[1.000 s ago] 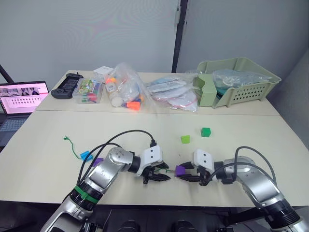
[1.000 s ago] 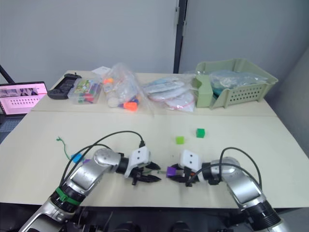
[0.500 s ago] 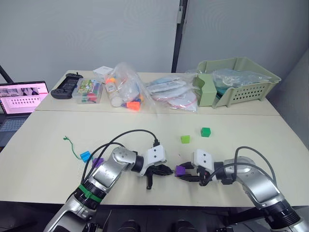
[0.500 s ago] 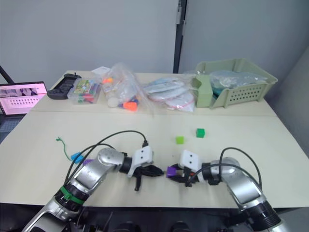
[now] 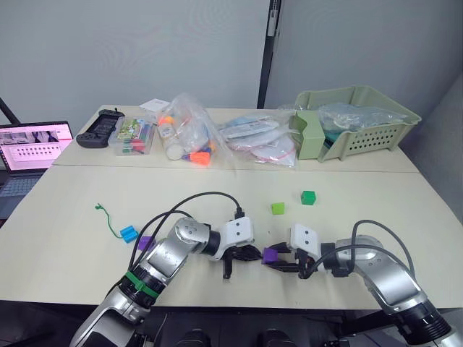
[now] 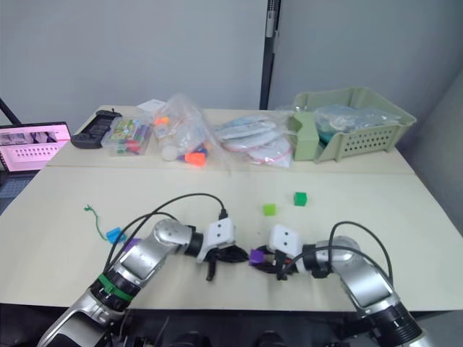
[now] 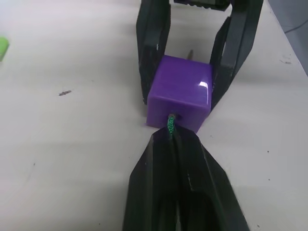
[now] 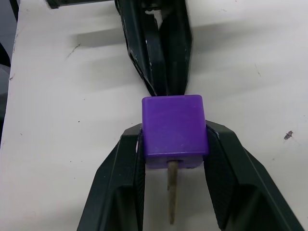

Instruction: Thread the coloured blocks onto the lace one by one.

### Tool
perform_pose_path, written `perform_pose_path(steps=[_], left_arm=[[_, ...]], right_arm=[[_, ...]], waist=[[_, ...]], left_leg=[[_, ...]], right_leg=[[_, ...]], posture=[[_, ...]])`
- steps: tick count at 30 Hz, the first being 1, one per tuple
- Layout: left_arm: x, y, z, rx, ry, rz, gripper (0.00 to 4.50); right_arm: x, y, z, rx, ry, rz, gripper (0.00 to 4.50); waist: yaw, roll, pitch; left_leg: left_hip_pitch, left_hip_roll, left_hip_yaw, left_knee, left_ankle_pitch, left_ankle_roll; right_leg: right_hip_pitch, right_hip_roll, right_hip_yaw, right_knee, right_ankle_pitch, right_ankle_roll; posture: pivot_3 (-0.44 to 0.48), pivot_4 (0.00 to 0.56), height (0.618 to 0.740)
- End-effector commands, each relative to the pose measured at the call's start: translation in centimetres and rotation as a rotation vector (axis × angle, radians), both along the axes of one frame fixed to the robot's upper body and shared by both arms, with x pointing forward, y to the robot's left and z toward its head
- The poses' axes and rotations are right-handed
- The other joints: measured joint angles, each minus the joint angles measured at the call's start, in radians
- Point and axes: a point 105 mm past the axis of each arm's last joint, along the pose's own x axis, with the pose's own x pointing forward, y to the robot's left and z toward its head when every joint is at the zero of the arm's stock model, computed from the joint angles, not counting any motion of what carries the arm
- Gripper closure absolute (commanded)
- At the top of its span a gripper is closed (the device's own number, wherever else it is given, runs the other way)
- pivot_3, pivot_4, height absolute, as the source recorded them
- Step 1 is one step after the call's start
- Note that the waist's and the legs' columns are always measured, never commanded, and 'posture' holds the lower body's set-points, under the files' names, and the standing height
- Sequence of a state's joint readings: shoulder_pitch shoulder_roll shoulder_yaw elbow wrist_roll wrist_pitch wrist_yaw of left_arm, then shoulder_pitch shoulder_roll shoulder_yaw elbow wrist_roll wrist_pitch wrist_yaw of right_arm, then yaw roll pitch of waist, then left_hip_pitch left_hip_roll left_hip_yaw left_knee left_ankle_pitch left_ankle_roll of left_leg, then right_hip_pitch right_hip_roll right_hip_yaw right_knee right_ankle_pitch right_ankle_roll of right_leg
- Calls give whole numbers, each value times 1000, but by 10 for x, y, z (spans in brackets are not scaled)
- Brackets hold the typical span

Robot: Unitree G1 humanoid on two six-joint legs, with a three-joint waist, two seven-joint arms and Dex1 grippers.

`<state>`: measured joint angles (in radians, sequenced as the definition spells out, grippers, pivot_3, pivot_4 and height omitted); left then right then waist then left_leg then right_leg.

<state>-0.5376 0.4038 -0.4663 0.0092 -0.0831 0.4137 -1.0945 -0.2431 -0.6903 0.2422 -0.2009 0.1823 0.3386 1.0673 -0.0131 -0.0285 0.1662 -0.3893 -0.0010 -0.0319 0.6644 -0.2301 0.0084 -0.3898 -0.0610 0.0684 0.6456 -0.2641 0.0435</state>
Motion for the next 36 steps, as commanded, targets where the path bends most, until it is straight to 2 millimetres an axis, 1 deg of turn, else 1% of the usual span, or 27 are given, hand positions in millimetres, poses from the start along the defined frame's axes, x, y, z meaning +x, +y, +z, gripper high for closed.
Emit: perform_pose_path(steps=[1, 2, 5, 8, 13, 16, 17, 20, 22, 32, 36], left_arm=[[-1, 5, 15, -28, -58, -24, 3010], [-1, 8, 15, -23, -57, -20, 2633], [-5, 17, 11, -7, -34, -34, 1681], [-3, 22, 5, 14, -48, -21, 1659], [-3, 14, 3, -20, -35, -17, 1659], [-4, 10, 3, -36, -28, -19, 2451], [-5, 10, 3, -38, -27, -19, 2859], [-5, 8, 2, -37, -23, -21, 3762], [-5, 6, 1, -38, -21, -25, 4456], [-5, 2, 7, -41, -39, -39, 4500], [-4, -6, 11, -47, -48, -46, 4500]], right_arm=[[-3, 1, -1, 0, 3, 1, 3340], [-3, 1, -1, 0, 3, 0, 3340], [-3, 1, -2, -1, 3, -1, 3340], [-3, 0, -2, -1, 3, -2, 3340], [-3, -1, -1, -4, 3, -2, 3340], [-3, -1, 0, -5, 1, -2, 3340], [-3, -1, 0, -6, 1, -2, 3340], [-3, -1, 0, -6, 3, -1, 3340], [-4, 0, -1, -5, 4, -1, 3340], [-6, 0, -2, -6, 9, 0, 3340], [-5, 0, -2, -6, 8, 0, 3340]], waist=[[0, 0, 0], [0, 0, 0], [-1, 0, 0], [0, 0, 0], [0, 0, 0], [0, 0, 0], [0, 0, 0], [0, 0, 0], [0, 0, 0], [0, 0, 0], [0, 0, 0]], left_leg=[[0, 0, 0, 0, 0, 0], [0, 0, 0, 0, 0, 0], [0, 0, 0, 0, 0, 0], [0, 0, -1, 0, 0, 0], [0, 0, -1, 0, 0, 0], [0, 0, -1, 0, 0, 0], [0, 0, -1, 0, 0, 0], [0, 0, -1, 0, 0, 0], [0, 0, -1, 0, 0, 0], [0, 0, -1, 0, 0, 0], [0, 0, -1, 0, 0, 0]], right_leg=[[0, 0, 0, 0, 0, 0], [0, 0, 0, 0, 0, 0], [0, 0, 0, 0, 0, 0], [0, 0, 0, 0, 0, 0], [0, 0, 0, 0, 0, 0], [-1, 0, 0, 0, 0, 0], [0, 0, 0, 0, 0, 0], [0, 0, 0, 0, 0, 0], [0, 0, 0, 0, 0, 0], [0, 0, 0, 0, 0, 0], [0, 0, 0, 0, 0, 0]], posture=[[0, 150, 740], [0, 150, 740], [0, 150, 740], [0, 150, 740], [0, 150, 740], [0, 150, 740], [0, 150, 740], [0, 150, 740], [0, 150, 740], [0, 150, 740], [0, 150, 740]])
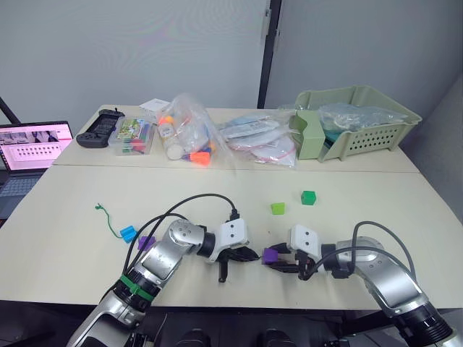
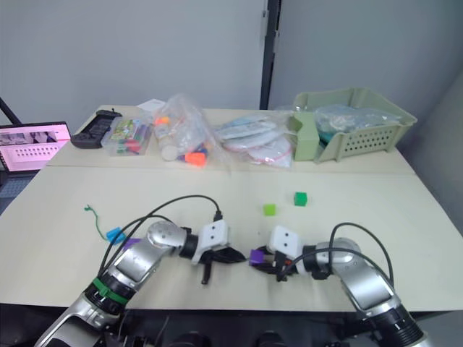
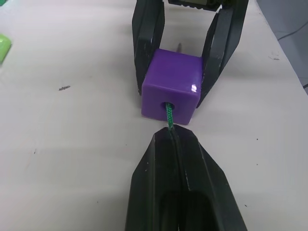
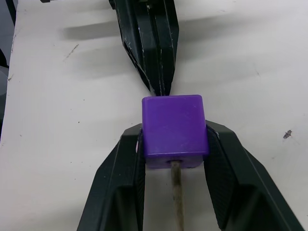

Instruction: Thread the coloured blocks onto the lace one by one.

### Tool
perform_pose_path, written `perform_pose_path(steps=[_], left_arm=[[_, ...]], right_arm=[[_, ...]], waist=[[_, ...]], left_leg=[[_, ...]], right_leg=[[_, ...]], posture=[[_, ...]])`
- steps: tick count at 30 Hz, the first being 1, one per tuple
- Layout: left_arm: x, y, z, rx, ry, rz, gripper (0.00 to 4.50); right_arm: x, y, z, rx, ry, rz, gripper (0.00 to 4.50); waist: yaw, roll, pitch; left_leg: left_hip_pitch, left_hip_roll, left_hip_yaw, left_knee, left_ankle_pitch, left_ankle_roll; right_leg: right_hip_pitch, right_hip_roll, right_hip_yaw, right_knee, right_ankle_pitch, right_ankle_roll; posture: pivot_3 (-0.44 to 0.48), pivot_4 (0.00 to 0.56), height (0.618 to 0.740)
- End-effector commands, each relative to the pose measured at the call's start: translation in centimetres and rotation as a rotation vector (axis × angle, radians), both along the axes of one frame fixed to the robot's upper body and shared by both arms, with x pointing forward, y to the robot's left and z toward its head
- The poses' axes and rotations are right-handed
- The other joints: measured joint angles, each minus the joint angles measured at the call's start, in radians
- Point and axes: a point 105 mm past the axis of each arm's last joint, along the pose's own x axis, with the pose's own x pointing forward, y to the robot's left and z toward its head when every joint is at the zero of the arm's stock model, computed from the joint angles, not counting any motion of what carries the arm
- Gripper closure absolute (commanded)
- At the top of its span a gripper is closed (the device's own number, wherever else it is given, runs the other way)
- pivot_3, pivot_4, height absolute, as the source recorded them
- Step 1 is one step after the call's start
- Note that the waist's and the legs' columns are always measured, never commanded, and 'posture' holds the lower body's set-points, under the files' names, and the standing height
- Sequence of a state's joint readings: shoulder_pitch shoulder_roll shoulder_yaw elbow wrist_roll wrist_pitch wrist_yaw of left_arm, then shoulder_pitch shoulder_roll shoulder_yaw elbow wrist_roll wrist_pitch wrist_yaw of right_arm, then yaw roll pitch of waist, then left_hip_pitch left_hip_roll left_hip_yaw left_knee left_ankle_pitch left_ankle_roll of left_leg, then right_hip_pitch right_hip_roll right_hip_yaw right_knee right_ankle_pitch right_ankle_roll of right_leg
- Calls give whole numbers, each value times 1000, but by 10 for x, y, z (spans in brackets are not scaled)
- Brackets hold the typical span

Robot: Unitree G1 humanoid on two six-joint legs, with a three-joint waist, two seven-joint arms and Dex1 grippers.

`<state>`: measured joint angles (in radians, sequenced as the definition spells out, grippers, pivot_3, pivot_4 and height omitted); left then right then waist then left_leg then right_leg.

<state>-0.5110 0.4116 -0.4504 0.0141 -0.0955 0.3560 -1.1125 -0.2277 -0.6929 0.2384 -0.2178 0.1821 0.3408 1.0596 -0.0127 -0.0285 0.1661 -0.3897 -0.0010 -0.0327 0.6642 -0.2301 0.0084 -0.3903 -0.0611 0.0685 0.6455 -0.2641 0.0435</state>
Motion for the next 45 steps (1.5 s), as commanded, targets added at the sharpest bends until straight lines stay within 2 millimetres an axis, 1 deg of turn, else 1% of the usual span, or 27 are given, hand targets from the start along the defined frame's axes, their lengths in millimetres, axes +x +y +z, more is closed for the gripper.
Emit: perform_pose_path(steps=[1, 5, 8, 11, 14, 17, 18, 21, 23, 25, 28, 31, 34, 38, 42, 45], left_arm=[[-1, -12, 11, -21, -41, -29, 4500], [-5, -21, 12, -37, -30, -38, 4500], [-2, -18, 11, -27, -30, -20, 4500], [1, -10, 14, -28, -25, -9, 4500], [1, -5, 17, -36, -25, -9, 3676], [-4, 0, 24, -59, -5, -39, 2733], [-5, 2, 27, -67, 1, -50, 2369], [-9, 5, 30, -63, -6, -78, 1401], [-8, 3, 30, -64, -24, -83, 718], [-9, -1, 27, -58, -33, -103, 45], [-6, -16, 16, -43, -59, -120, 18], [-1, -31, 11, -50, -80, -132, 18], [4, -37, 5, -42, -93, -137, 18], [6, -41, 5, -54, -86, -148, 18], [6, -39, 7, -57, -74, -157, 1187], [6, -34, 8, -47, -75, -155, 2235]], right_arm=[[-3, 1, -1, -6, 10, 3, 3340], [-2, 1, -2, -7, 8, -1, 3340], [-2, 1, -2, -8, 8, -2, 3340], [-2, 1, -2, -10, 9, -4, 3340], [-1, 0, -2, -5, 16, -11, 3340], [2, 0, 4, 24, 10, -36, 3340], [2, 0, 6, 30, 7, -39, 2312], [1, -3, 13, 37, 3, -48, 1315], [-1, -5, 16, 34, -2, -53, 595], [-2, -11, 20, 32, -13, -75, 0], [-9, -26, 24, 19, -13, -118, 0], [-16, -39, 19, -8, 5, -152, 0], [-17, -45, 13, -22, 12, -180, 0], [-15, -46, 9, -22, 12, -191, 0], [-14, -43, 7, -14, 9, -185, 0], [-12, -40, 6, -10, 6, -175, 0]], waist=[[0, 0, 0], [0, 0, 0], [1, 0, 0], [0, 0, 0], [0, 0, 0], [-1, 0, 0], [0, 0, 0], [0, 0, 0], [1, 0, 0], [2, 0, 0], [9, 0, 0], [13, 0, 0], [7, 0, 0], [-2, 0, 0], [-1, 0, 0], [-1, 0, 0]], left_leg=[[0, 0, 0, 0, 0, 0], [0, 0, 0, 0, 0, 0], [0, 0, 0, 0, 0, 0], [0, 0, 0, 0, 0, 0], [0, 0, 0, 0, 0, 0], [0, 0, 0, 0, 0, 0], [0, 0, 0, 0, 0, 0], [-1, 0, 0, 0, 0, 0], [-1, 0, 0, 0, 0, 0], [-1, 0, 0, 0, 0, 0], [-2, 0, 0, 0, 0, 0], [-3, 0, 2, 0, 0, 0], [-3, 0, 5, 0, 0, 0], [-3, 0, 5, 0, 0, 0], [-3, 0, 5, 0, 0, 0], [-3, 0, 5, 0, 0, 0]], right_leg=[[0, 0, 0, 0, 0, 0], [0, 0, 0, 0, 0, 0], [0, 0, 0, 0, 0, 0], [1, 0, 0, 0, 0, 0], [0, 0, 0, 0, 0, 0], [0, 0, 0, 0, 0, 0], [0, 0, 0, 0, 0, 0], [-1, 0, 0, 0, 0, 0], [-1, 0, 0, 0, 0, 0], [-1, 0, 0, 0, 0, 0], [-1, -1, 0, -1, 0, 0], [0, -1, 0, -3, 0, 0], [-1, 0, 0, -3, 0, 1], [-1, 1, 0, -3, 0, 1], [-1, 1, 0, -3, 0, 1], [-1, 1, 0, -3, 0, 1]], posture=[[0, 150, 740], [0, 150, 740], [0, 150, 740], [0, 150, 740], [0, 150, 740], [0, 150, 740], [0, 150, 740], [0, 150, 740], [0, 150, 740], [0, 150, 740], [0, 150, 740], [0, 150, 740], [0, 150, 740], [0, 150, 740], [0, 150, 740], [0, 150, 740]])
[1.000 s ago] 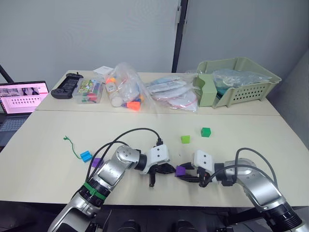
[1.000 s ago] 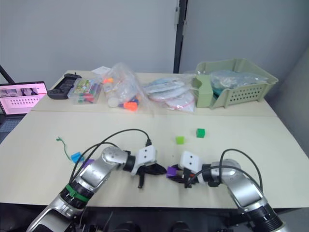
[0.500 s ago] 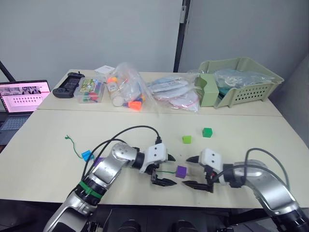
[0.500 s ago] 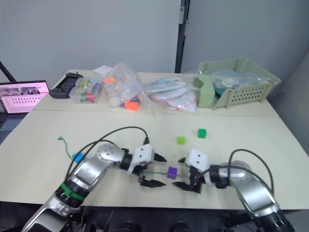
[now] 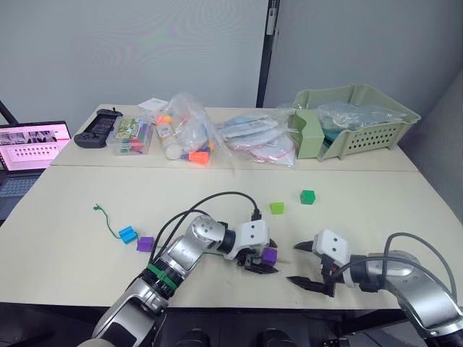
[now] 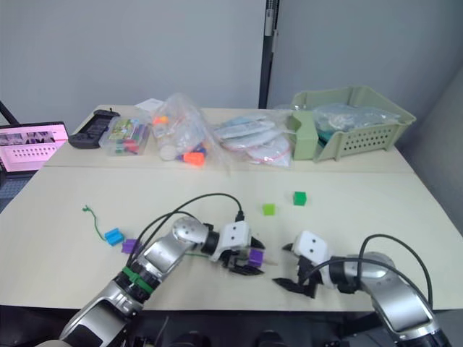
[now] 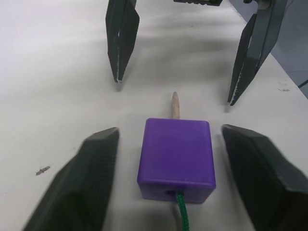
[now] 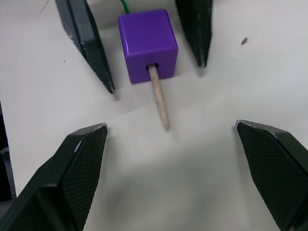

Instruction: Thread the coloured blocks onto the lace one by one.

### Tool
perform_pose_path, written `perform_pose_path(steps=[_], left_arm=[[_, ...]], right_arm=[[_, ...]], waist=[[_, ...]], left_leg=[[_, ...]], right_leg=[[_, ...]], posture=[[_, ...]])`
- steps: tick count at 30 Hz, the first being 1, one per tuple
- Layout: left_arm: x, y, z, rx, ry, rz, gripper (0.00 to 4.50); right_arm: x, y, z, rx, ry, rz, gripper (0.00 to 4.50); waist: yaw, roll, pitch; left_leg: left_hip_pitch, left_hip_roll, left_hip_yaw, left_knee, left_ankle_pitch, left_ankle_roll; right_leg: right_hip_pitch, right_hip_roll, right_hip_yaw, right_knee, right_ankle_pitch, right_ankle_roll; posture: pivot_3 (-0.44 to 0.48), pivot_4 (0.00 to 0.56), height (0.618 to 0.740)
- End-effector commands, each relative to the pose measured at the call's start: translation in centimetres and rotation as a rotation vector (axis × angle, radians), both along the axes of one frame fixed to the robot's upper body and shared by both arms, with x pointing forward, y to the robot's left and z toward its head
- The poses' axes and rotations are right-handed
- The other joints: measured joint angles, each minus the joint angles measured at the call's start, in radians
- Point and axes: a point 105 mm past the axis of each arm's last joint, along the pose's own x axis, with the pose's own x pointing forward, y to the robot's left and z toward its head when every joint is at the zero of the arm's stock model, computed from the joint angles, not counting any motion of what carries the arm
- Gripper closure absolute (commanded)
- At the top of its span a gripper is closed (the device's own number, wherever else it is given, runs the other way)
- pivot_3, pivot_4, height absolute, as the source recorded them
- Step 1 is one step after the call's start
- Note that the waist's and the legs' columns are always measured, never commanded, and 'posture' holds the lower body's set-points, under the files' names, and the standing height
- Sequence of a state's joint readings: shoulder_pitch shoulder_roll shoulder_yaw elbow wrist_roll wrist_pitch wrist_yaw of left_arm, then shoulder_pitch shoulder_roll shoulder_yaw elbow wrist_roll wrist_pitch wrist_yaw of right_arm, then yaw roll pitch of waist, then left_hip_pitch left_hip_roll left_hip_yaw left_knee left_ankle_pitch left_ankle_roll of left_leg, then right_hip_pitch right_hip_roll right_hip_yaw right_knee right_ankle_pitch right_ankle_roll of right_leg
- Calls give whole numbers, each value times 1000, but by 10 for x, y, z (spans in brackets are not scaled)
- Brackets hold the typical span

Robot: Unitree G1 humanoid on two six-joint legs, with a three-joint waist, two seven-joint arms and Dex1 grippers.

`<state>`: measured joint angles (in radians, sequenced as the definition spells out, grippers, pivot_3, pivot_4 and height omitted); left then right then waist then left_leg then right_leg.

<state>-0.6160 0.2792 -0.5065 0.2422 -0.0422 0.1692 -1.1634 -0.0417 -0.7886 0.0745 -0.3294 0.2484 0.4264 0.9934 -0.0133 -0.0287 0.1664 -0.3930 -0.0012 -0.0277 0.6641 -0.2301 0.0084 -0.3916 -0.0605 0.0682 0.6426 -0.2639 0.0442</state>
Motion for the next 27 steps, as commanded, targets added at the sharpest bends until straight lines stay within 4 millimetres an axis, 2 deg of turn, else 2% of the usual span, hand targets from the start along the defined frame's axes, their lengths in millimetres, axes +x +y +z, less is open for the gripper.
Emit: perform_pose_path(steps=[1, 3, 4, 5, 18, 25, 27], left_arm=[[2, 1, 12, -28, -30, -11, 2591], [2, 2, 12, -26, -30, -9, 3211], [2, 2, 12, -26, -30, -9, 3290], [2, 2, 12, -26, -30, -9, 3290], [-5, 1, 12, -24, -18, -34, 3290], [-5, 14, 13, -15, -17, -24, 3290], [-4, 30, 13, 7, -7, -4, 3290]], right_arm=[[3, 4, 6, 7, -37, 20, 0], [4, 5, 5, 8, -37, 27, 0], [5, 5, 5, 8, -37, 29, 0], [5, 6, 5, 9, -38, 31, 244], [10, 13, 1, 3, -48, 59, 4470], [7, 13, 0, -2, -50, 78, 4500], [7, 14, 3, -1, -59, 95, 4500]], waist=[[0, 0, 0], [0, 0, 0], [0, 0, 0], [0, 0, 0], [1, 0, 0], [-1, 0, 0], [-2, 0, 0]], left_leg=[[0, 0, 0, 0, 0, 0], [0, 0, 0, 0, 0, 0], [0, 0, 0, 0, 0, 0], [0, 0, 0, 0, 0, 0], [0, 0, 0, 0, 0, 0], [0, 0, -1, 0, 0, 0], [0, 0, -1, 0, 0, 0]], right_leg=[[0, 0, 0, 0, 0, 0], [0, 0, 0, 0, 0, 0], [0, 0, 0, 0, 0, 0], [0, 0, 0, 0, 0, 0], [0, 0, 0, 0, 0, 0], [0, 0, 0, 0, 0, 0], [0, 0, 0, 1, 0, 0]], posture=[[0, 150, 740], [0, 150, 740], [0, 150, 740], [0, 150, 740], [0, 150, 740], [0, 150, 740], [0, 150, 740]])
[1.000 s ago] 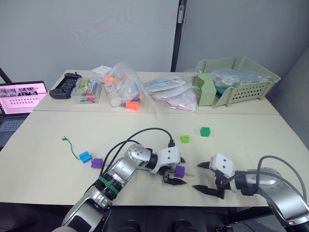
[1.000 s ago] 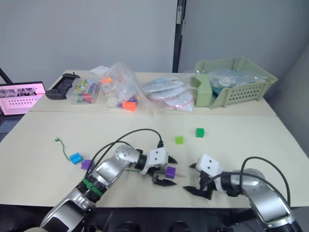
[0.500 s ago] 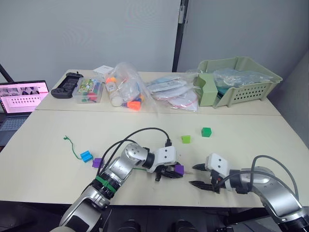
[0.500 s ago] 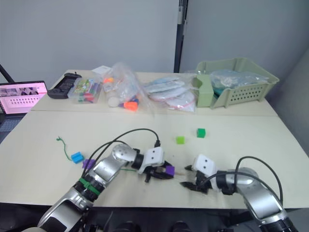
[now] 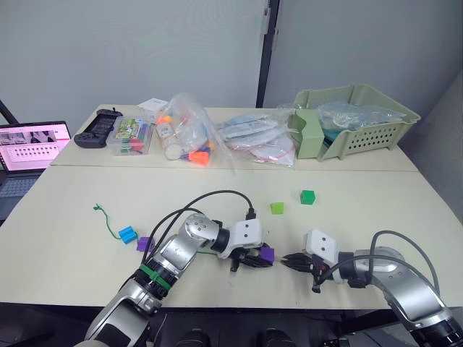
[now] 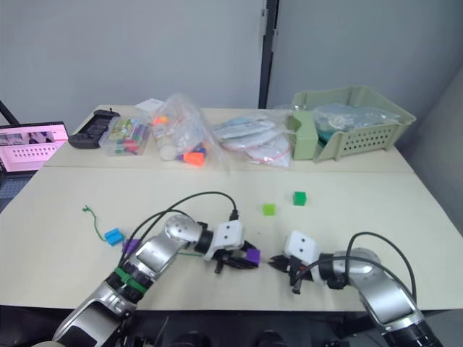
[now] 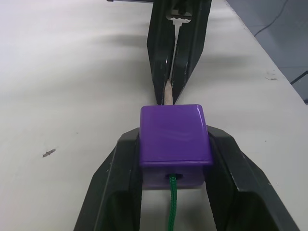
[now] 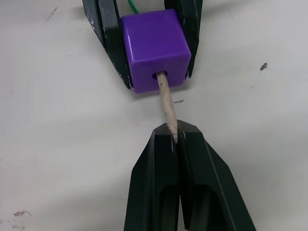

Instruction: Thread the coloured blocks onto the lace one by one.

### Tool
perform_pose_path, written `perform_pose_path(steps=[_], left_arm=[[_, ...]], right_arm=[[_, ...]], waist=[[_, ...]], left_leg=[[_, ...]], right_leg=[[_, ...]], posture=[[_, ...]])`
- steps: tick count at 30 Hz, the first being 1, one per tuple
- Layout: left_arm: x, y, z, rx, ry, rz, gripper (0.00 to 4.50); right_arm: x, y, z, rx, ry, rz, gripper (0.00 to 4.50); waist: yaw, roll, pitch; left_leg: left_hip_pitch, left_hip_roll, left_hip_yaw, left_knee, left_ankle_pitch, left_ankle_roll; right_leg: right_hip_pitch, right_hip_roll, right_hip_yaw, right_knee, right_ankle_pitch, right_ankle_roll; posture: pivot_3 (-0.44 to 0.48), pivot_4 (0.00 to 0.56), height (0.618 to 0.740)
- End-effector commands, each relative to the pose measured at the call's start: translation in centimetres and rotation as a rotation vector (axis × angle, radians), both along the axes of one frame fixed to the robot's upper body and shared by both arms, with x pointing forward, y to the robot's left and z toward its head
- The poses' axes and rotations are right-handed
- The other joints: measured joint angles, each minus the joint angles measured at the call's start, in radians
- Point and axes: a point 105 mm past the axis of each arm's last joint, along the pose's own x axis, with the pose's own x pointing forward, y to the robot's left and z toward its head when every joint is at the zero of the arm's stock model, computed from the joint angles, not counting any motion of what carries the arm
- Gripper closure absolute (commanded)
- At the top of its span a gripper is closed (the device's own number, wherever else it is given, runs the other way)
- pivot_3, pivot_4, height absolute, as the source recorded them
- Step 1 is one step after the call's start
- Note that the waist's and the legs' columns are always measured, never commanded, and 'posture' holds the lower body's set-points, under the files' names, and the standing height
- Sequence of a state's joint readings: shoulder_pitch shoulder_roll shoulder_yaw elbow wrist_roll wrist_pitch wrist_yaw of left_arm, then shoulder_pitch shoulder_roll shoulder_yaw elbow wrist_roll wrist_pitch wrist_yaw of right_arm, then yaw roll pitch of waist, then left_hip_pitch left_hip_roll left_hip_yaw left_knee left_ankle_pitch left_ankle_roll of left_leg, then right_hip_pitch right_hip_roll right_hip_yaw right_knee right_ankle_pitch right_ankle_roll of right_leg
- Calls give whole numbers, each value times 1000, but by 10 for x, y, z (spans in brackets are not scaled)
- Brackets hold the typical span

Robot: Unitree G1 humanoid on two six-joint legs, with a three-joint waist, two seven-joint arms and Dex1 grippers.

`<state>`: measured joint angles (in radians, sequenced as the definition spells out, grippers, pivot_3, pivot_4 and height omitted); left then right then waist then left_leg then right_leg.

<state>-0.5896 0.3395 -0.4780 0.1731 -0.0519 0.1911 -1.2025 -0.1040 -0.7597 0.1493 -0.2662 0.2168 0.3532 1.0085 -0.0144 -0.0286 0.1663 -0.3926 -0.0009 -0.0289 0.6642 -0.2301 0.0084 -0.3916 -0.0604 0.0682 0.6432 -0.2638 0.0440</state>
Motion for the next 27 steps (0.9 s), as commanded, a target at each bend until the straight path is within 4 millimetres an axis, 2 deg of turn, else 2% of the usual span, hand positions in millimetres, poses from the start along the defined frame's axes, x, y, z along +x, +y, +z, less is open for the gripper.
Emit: perform_pose_path(steps=[1, 6, 9, 15, 20, 24, 27], left_arm=[[0, 29, 8, 17, 2, 15, 3290], [0, 92, 8, 114, 13, 72, 3290], [4, 142, 3, 231, 0, 130, 3290], [11, 206, 12, 350, 9, 220, 3290], [7, 230, 6, 419, 38, 209, 3290], [4, 239, 0, 458, 49, 204, 3290], [6, 238, -1, 452, 34, 204, 3290]], right_arm=[[0, 2, 10, 1, -39, 35, 4500], [-3, 9, 16, 16, -50, 86, 4500], [-4, 15, 15, 18, -50, 111, 4500], [-3, 22, 17, 25, -52, 144, 4500], [1, 26, 19, 28, -59, 156, 4500], [2, 26, 21, 28, -65, 160, 4500], [2, 27, 22, 29, -68, 161, 4500]], waist=[[-1, 0, 0], [-8, 0, 0], [-7, 0, 0], [-11, 0, 0], [-19, 0, 0], [-24, 1, 0], [-28, 1, 0]], left_leg=[[0, 0, 0, 0, 0, 0], [1, 1, -3, -2, 0, 0], [2, 2, -3, -2, 0, 0], [3, 4, -1, -2, 0, 0], [3, 4, 2, -3, 0, 0], [3, 4, 2, -3, 0, 0], [4, 5, 2, -3, 0, 0]], right_leg=[[0, 0, 0, 0, 0, 0], [-1, 0, 1, 1, 0, 0], [-1, 0, 1, 1, 0, -1], [-1, 1, 1, 2, -1, -2], [-3, 2, 0, 3, -1, -3], [-3, 2, 0, 4, -1, -3], [-3, 2, 0, 4, -1, -3]], posture=[[0, 150, 740], [0, 150, 740], [0, 150, 740], [0, 150, 740], [0, 150, 740], [0, 150, 740], [0, 150, 740]])
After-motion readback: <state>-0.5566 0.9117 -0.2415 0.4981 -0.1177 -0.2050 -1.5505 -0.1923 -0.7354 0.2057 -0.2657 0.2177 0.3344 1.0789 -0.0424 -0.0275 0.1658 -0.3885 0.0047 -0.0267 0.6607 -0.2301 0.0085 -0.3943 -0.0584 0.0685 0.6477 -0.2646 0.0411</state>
